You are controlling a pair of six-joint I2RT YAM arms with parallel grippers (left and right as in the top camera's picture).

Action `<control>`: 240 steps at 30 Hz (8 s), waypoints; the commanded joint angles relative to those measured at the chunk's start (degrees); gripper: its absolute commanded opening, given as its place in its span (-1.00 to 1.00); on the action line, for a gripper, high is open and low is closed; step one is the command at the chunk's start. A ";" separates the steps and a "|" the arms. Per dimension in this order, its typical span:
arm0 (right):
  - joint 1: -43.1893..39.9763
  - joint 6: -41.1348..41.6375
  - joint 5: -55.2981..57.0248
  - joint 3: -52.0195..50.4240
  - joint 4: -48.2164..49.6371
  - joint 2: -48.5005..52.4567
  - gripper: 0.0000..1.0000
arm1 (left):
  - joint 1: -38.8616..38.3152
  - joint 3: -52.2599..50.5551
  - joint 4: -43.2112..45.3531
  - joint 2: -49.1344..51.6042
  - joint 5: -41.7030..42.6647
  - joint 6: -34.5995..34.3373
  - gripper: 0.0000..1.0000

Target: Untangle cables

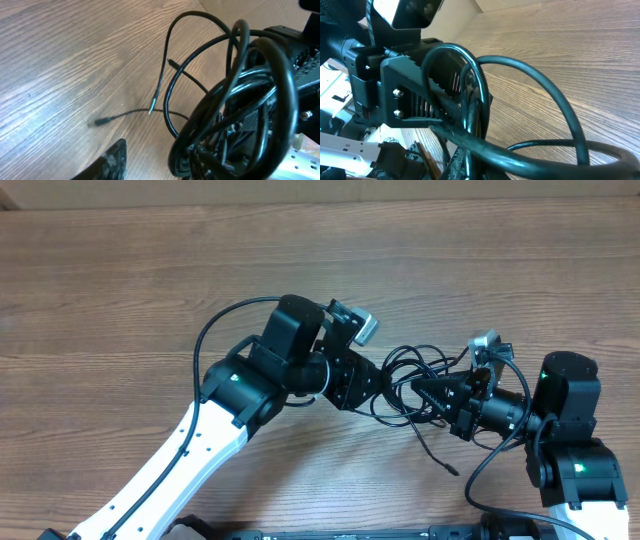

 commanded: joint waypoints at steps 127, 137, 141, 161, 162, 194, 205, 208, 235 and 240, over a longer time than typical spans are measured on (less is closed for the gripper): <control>-0.15 4.50 21.16 0.85 -4.76 2.82 1.00 | -0.24 1.27 19.39 -3.37 31.52 3.52 -0.92; -0.17 4.74 22.69 0.85 -3.63 11.02 0.99 | -0.24 1.27 29.66 -3.39 45.05 -3.08 -0.92; -0.17 6.45 26.49 0.85 -4.17 11.50 1.00 | 0.28 1.27 30.21 -3.39 45.72 -3.78 -0.92; -1.07 15.26 40.26 0.85 -7.39 11.50 1.00 | 13.31 1.27 31.76 -3.43 55.01 -17.62 -0.92; -1.51 15.26 40.28 0.85 -7.63 11.50 1.00 | 13.68 1.27 31.76 -3.43 55.01 -17.62 -0.92; -6.60 15.26 43.45 0.85 -11.41 11.50 1.00 | 27.23 1.27 31.91 -3.43 54.97 -27.12 -0.91; -6.60 15.23 43.43 0.85 -11.50 11.50 -0.74 | 27.58 1.27 32.00 -3.41 54.97 -27.47 -0.92; -6.60 15.23 43.43 0.85 -11.52 11.50 -0.65 | 27.58 1.27 31.98 -3.41 54.95 -27.43 -0.92; -6.60 18.73 39.95 0.85 -10.19 11.50 0.92 | -1.62 1.16 -6.03 0.59 -17.09 -1.11 -0.51; -6.62 24.35 40.04 0.85 -10.10 11.50 1.00 | -7.32 1.16 -5.31 7.76 -18.69 -4.11 -0.31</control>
